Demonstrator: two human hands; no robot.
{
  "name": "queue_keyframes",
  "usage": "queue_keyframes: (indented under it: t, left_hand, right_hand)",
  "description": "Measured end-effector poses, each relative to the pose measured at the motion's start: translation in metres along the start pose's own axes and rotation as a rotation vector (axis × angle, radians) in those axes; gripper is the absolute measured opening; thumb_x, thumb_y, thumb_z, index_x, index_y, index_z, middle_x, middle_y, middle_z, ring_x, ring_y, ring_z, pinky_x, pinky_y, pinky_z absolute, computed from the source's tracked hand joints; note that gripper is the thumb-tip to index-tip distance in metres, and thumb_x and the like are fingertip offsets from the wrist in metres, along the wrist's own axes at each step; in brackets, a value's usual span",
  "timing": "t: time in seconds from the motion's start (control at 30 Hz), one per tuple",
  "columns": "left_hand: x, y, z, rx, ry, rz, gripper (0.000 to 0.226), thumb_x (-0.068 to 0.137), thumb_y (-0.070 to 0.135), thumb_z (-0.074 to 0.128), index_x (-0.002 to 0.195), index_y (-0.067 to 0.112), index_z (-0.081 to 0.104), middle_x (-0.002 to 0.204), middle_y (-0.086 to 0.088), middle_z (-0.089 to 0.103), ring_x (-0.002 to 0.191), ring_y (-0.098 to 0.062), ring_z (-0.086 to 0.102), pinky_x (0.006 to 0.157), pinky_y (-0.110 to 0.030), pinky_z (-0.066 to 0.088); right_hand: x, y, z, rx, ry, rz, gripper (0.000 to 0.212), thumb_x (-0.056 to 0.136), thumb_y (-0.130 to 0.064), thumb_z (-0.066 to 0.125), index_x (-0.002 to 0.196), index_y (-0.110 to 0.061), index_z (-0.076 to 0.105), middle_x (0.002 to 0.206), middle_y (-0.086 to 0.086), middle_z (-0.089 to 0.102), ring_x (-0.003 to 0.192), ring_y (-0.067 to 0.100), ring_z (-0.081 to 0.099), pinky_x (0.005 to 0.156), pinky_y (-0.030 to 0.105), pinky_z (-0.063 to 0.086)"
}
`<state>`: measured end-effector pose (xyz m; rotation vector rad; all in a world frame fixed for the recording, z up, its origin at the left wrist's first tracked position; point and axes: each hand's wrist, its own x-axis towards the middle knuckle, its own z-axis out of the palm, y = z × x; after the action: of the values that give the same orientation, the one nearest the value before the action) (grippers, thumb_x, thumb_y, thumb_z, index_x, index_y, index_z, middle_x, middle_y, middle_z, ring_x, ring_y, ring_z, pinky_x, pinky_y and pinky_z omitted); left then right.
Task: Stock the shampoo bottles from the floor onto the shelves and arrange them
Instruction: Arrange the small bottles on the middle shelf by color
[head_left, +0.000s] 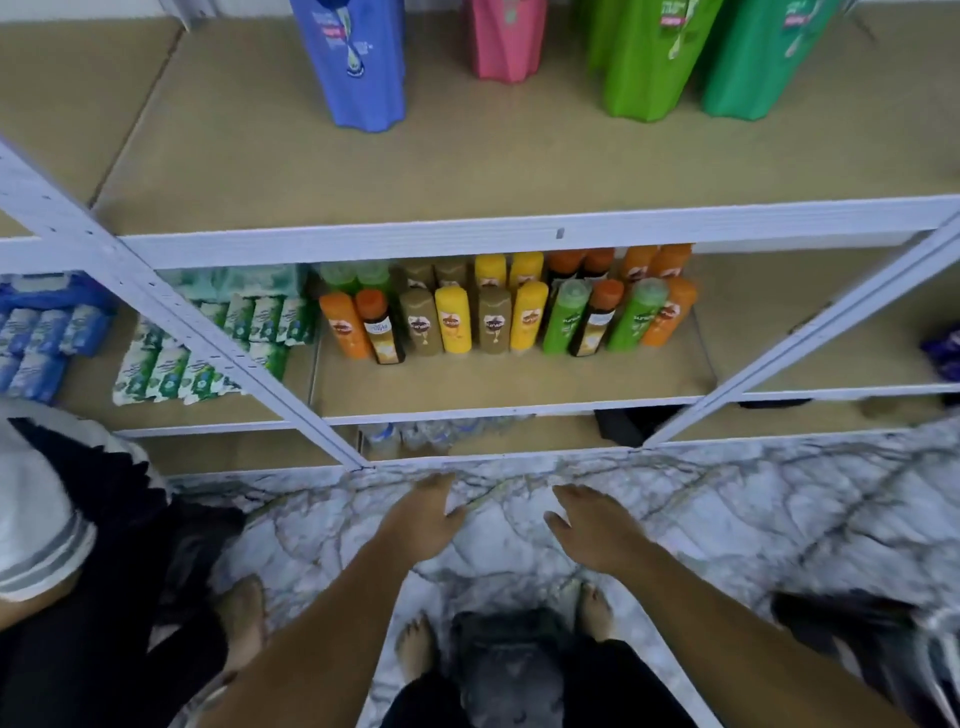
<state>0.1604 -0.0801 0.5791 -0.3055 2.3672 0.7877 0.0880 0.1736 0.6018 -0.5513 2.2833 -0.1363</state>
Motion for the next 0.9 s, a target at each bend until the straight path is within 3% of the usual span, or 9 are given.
queue_keyframes:
  t: [0.13,0.4,0.67,0.9]
  left_hand:
    - [0.011,0.017,0.023,0.03,-0.054,-0.031,0.072,0.104,0.049,0.044,0.161,0.016,0.017,0.168,-0.007,0.014,0.154,-0.026,0.019,0.122,-0.041,0.025]
    - [0.012,0.058,0.046,0.097,-0.033,-0.057,0.069,0.103,0.05,0.044,0.161,0.02,0.02,0.168,-0.005,0.017,0.154,-0.025,0.019,0.123,-0.042,0.023]
    - [0.015,0.028,0.0,0.214,-0.055,0.068,0.067,0.105,0.044,0.042,0.161,0.016,0.018,0.169,-0.008,0.012,0.155,-0.024,0.013,0.123,-0.039,0.02]
    - [0.023,-0.011,-0.052,0.237,0.017,0.064,0.065,0.103,0.042,0.042,0.159,0.015,0.023,0.164,-0.012,0.025,0.149,-0.03,0.029,0.117,-0.045,0.032]
  right_hand:
    - [-0.001,0.033,0.003,-0.013,-0.043,-0.003,0.061,0.106,-0.048,0.029,0.157,-0.017,0.022,0.162,0.004,0.028,0.147,0.025,0.027,0.119,0.046,0.024]
    - [0.002,0.083,-0.004,0.012,-0.046,-0.04,0.062,0.104,-0.049,0.031,0.157,-0.018,0.021,0.162,0.002,0.028,0.148,0.023,0.025,0.12,0.045,0.023]
    - [0.022,0.024,-0.016,0.044,-0.025,-0.006,0.062,0.105,-0.048,0.031,0.158,-0.018,0.018,0.163,0.003,0.025,0.149,0.022,0.024,0.12,0.043,0.024]
    - [0.046,-0.045,-0.025,0.053,-0.02,-0.004,0.067,0.104,-0.051,0.032,0.159,-0.017,0.016,0.164,0.003,0.023,0.148,0.024,0.028,0.118,0.043,0.029]
